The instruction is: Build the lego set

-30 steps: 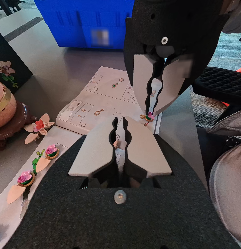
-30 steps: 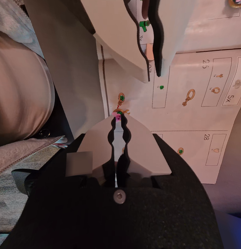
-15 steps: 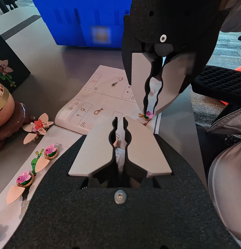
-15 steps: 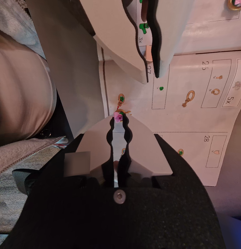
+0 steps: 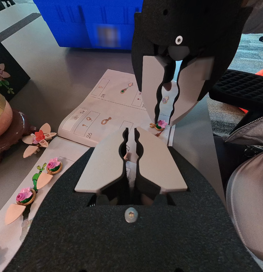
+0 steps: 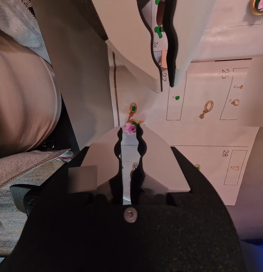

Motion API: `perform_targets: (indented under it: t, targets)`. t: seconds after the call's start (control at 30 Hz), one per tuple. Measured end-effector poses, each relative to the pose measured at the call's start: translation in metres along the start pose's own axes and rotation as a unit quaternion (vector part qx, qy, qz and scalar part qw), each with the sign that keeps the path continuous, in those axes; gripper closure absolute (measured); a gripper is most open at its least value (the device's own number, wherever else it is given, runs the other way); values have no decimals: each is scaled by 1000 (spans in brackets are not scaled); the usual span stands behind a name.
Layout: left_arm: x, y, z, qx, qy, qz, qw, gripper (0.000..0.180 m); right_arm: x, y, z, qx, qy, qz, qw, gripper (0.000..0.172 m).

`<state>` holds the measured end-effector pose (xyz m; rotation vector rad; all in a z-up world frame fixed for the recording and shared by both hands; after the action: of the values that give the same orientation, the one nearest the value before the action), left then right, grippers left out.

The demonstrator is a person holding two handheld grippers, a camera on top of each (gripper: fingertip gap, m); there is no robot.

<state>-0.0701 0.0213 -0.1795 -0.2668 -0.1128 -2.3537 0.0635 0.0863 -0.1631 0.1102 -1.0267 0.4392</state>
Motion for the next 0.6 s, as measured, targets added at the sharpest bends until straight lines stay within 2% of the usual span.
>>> perform_targets:
  t: [0.27, 0.37, 0.6]
  targets:
    - [0, 0, 0, 0, -1, -1, 1000, 173, 11, 3, -1, 0, 20, -18, 1000, 151]
    - [0, 0, 0, 2, -1, -1, 1000, 173, 22, 4, 0, -1, 58, -19, 998, 172]
    - [0, -1, 0, 3, 0, 0, 1000, 173, 8, 3, -2, 2, 37, -5, 999, 172]
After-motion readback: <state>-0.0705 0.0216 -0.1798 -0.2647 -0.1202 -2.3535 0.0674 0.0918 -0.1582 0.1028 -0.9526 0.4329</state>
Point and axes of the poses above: each gripper's, where its closed fingertips meet, x back along the fingers, z out of its top, y = z × x across the jaws, the point moved 10 cm from there along x, back along the fingers, and after that the axes turned 15 degrees about y, right-handed, at the moved point
